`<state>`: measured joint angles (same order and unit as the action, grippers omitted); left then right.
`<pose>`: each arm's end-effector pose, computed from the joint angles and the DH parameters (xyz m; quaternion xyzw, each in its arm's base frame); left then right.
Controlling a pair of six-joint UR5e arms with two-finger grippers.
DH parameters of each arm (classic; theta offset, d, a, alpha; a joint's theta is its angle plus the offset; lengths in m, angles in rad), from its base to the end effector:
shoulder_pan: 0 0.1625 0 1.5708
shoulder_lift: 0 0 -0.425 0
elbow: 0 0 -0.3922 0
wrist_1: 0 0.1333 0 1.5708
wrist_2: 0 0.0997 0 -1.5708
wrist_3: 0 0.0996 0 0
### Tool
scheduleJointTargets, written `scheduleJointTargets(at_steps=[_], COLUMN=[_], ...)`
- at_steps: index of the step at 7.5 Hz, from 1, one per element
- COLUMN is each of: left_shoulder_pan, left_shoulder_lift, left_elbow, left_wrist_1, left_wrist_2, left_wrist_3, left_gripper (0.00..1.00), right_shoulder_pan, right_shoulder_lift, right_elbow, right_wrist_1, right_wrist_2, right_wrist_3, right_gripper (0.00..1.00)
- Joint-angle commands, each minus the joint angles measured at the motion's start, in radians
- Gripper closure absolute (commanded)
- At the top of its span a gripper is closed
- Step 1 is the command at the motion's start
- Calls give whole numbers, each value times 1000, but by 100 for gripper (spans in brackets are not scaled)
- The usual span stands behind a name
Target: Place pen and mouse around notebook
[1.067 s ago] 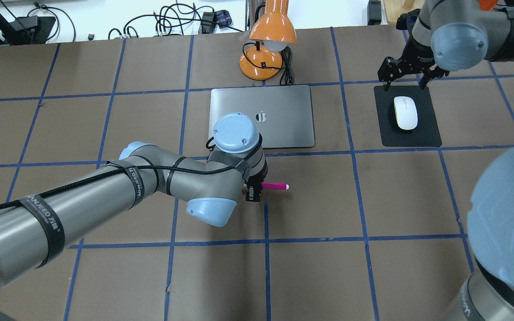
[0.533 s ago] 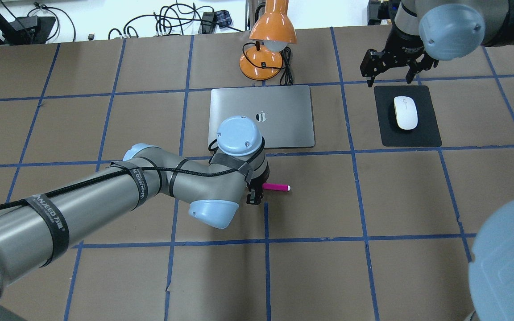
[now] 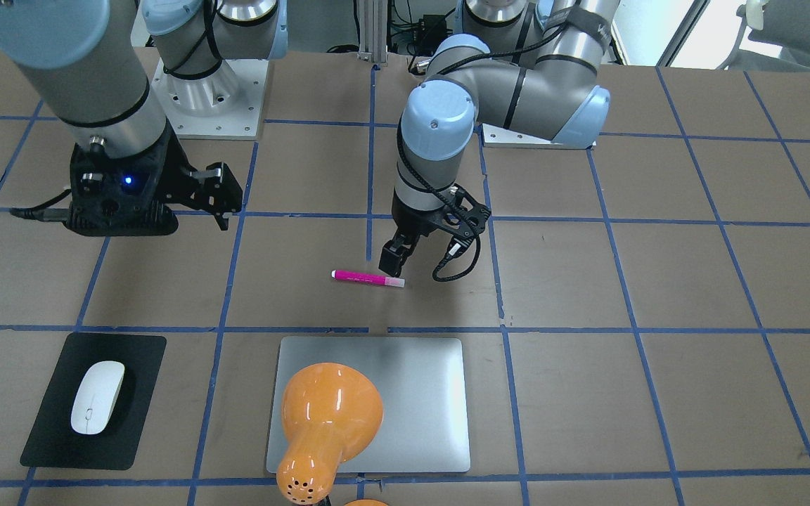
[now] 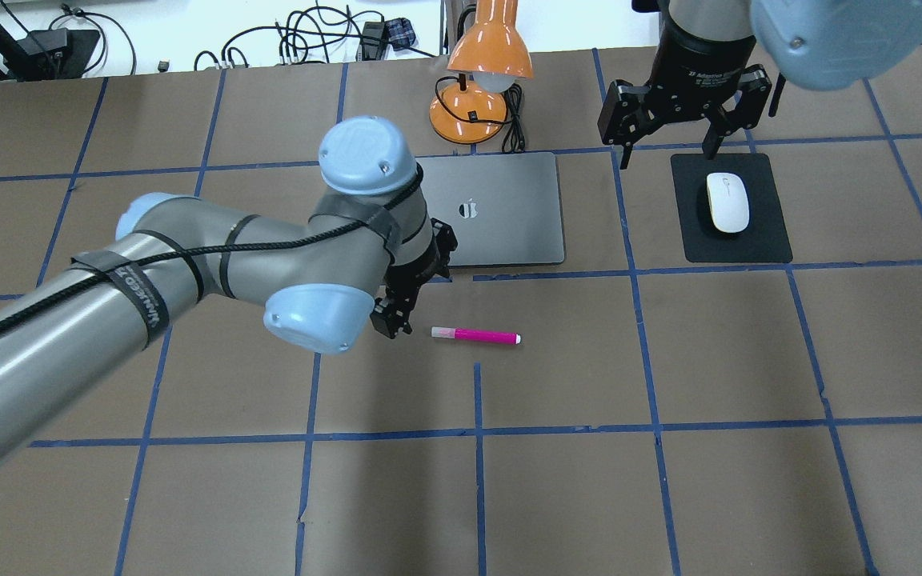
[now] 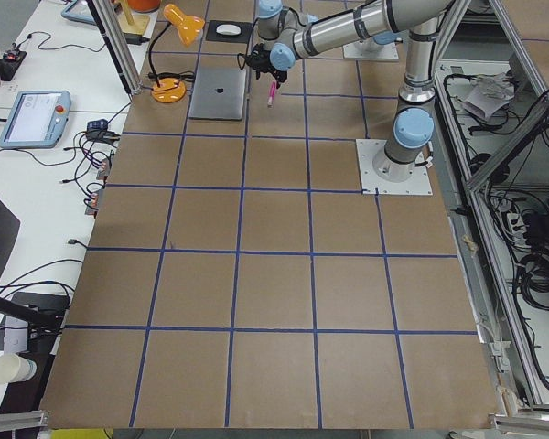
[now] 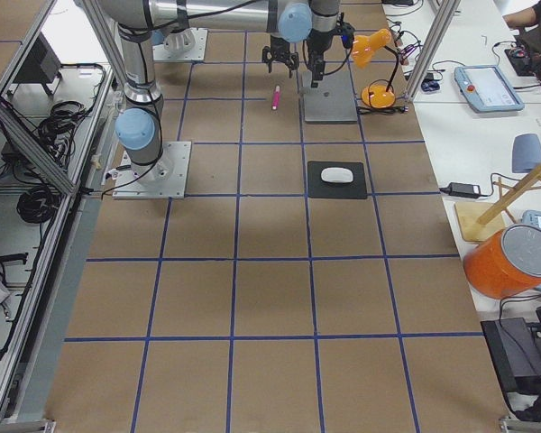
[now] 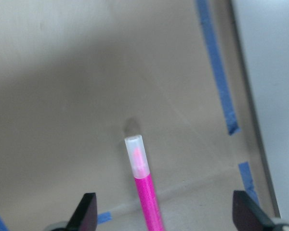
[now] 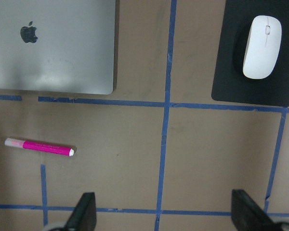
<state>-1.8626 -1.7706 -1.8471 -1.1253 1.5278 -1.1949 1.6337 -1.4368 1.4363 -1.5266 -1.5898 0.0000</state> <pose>-0.2841 -0.4676 0.2968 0.4365 -0.8993 -0.0258 0.0055 0.1654 -0.5349 0.4800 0.0316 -0.9992 -0.0215 0.0102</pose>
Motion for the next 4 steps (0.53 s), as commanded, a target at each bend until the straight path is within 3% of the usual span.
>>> scheduleJointTargets(at_steps=[1, 4], left_shoulder_pan=[135, 296], left_shoulder_lift=[177, 296], left_elbow=[54, 93], left_wrist_1=[-267, -373], left_wrist_2=[3, 24], left_wrist_3=[376, 1039], left_gripper=[0, 0], right_shoulder_pan=[-12, -31], right_shoulder_lift=[-47, -27], right_elbow=[15, 13], right_wrist_1=[45, -30], right_wrist_2=[13, 17], right_wrist_3=[-47, -37], right_gripper=[0, 0])
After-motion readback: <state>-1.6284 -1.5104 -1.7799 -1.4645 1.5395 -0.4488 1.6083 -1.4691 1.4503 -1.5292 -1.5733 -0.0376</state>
